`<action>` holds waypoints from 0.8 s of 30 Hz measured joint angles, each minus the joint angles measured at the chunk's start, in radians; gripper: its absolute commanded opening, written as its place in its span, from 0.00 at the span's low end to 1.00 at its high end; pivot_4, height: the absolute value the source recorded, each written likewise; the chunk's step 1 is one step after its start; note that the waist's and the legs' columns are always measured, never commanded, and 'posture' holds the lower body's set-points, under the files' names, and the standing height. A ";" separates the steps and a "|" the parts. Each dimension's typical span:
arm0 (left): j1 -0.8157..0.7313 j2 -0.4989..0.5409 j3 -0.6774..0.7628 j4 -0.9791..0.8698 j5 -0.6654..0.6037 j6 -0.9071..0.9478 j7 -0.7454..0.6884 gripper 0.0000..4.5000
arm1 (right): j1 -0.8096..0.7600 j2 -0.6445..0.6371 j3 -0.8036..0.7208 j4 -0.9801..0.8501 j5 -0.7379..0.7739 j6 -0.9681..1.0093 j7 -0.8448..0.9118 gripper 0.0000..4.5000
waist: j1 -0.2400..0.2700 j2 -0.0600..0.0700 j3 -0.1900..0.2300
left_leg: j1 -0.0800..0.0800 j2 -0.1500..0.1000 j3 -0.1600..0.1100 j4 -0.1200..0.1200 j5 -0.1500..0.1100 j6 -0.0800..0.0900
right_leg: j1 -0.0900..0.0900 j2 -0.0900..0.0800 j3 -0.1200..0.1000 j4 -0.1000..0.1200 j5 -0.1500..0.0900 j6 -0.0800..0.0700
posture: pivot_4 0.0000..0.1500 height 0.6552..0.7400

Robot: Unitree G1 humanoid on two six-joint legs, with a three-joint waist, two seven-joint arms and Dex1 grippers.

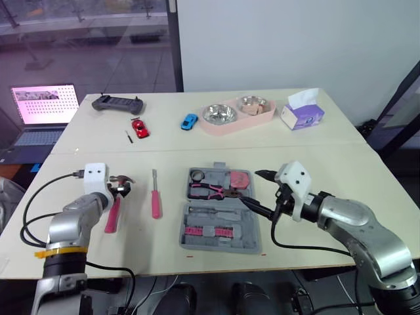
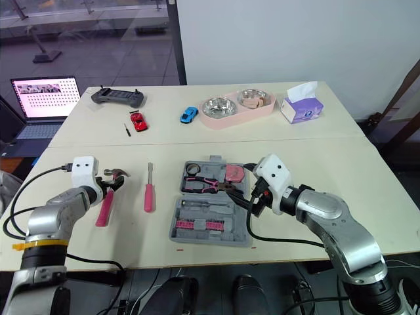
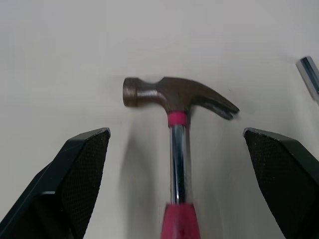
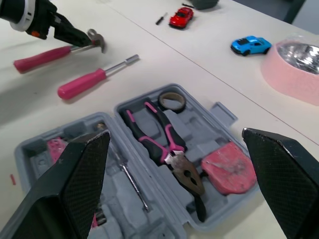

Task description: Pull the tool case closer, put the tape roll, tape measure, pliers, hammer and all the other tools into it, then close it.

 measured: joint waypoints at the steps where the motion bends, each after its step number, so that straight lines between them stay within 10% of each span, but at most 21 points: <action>1: -0.016 0.003 -0.007 0.038 0.007 -0.012 -0.018 1.00 | 0.002 0.000 -0.001 0.000 0.000 0.001 -0.004 0.99 | 0.000 0.000 0.000 | 0.000 0.000 0.000 0.000 0.000 0.000 | 0.000 0.000 0.000 0.000 0.000 0.000 | 1.00 1.00; 8: -0.090 0.008 -0.047 0.192 0.031 -0.030 -0.102 1.00 | 0.003 0.000 -0.005 -0.003 0.001 0.012 -0.022 0.99 | 0.000 0.002 -0.001 | 0.001 0.000 0.000 0.000 0.000 0.000 | 0.000 -0.001 0.000 0.002 0.000 0.000 | 1.00 1.00; 11: -0.080 -0.001 -0.034 0.160 0.030 0.000 -0.093 0.82 | 0.003 0.000 -0.006 -0.004 0.000 0.018 -0.027 1.00 | -0.001 0.002 -0.001 | 0.001 0.000 0.000 0.000 0.000 0.000 | 0.000 -0.001 0.000 0.002 0.000 0.000 | 1.00 1.00; 18: -0.066 -0.004 -0.015 0.163 0.032 -0.008 -0.098 0.03 | 0.003 0.000 -0.007 -0.004 0.000 0.019 -0.037 1.00 | 0.002 0.002 -0.001 | 0.001 0.000 0.000 0.000 0.000 0.000 | 0.000 -0.001 0.000 0.002 0.000 0.000 | 1.00 1.00; 24: -0.068 -0.004 -0.009 0.171 0.033 -0.015 -0.105 0.01 | 0.003 0.000 -0.007 -0.004 -0.002 0.019 -0.043 1.00 | 0.002 0.002 -0.001 | 0.001 -0.001 0.000 0.000 0.000 0.000 | 0.000 -0.001 0.000 0.002 0.000 0.000 | 1.00 1.00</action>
